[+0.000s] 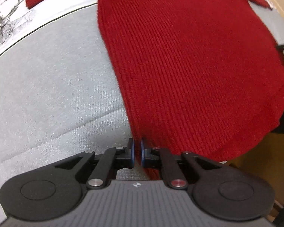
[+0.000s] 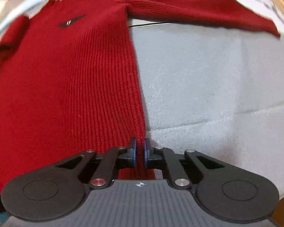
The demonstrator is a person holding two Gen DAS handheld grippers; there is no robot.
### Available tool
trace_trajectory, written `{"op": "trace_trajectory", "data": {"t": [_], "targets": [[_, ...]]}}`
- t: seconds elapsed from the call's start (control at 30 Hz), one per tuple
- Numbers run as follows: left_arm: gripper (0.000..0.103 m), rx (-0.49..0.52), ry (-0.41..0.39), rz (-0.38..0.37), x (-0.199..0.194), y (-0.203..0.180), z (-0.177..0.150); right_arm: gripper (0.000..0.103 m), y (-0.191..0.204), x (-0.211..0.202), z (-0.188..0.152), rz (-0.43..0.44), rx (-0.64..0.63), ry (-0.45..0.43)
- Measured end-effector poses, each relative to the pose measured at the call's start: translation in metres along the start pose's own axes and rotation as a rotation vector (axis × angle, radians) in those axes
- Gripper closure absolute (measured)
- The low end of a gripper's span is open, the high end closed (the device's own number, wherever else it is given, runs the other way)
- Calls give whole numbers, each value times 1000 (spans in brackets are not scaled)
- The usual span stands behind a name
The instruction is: Fold small clothes
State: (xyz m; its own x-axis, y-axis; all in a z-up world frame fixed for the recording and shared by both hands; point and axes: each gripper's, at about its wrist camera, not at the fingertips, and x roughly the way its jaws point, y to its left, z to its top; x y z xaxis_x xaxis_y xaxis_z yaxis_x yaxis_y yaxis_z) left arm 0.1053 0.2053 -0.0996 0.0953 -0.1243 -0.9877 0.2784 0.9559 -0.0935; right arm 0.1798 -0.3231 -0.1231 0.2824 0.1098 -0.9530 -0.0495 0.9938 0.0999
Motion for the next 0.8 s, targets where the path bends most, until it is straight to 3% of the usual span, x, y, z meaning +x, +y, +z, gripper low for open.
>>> {"op": "trace_trajectory", "data": {"t": [0.1,0.2,0.27,0.37,0.5,0.6,0.67,0.8], "targets": [[93,-29,-41,-4,-9,6,5,88,13,2,5,-45,-25,-19],[83,-92,-161,11,-26,12,23,84,14,-18,13,-34,-28,-102],[74,-177,-245,-6,-36,19,37,79,20,-26,18,-17,-30,-153],[73,-302,-361,-34,-49,30,60,71,30,-31,31,19,-21,-194],[65,-507,-488,-115,-53,49,89,67,47,-43,47,57,-23,-247],[64,-671,-507,-201,-39,80,123,66,53,-52,57,105,10,-288],[56,-772,-506,-266,-28,105,155,63,52,-60,66,130,37,-305],[49,-982,-541,-330,3,139,170,62,58,-56,83,155,53,-308]]}}
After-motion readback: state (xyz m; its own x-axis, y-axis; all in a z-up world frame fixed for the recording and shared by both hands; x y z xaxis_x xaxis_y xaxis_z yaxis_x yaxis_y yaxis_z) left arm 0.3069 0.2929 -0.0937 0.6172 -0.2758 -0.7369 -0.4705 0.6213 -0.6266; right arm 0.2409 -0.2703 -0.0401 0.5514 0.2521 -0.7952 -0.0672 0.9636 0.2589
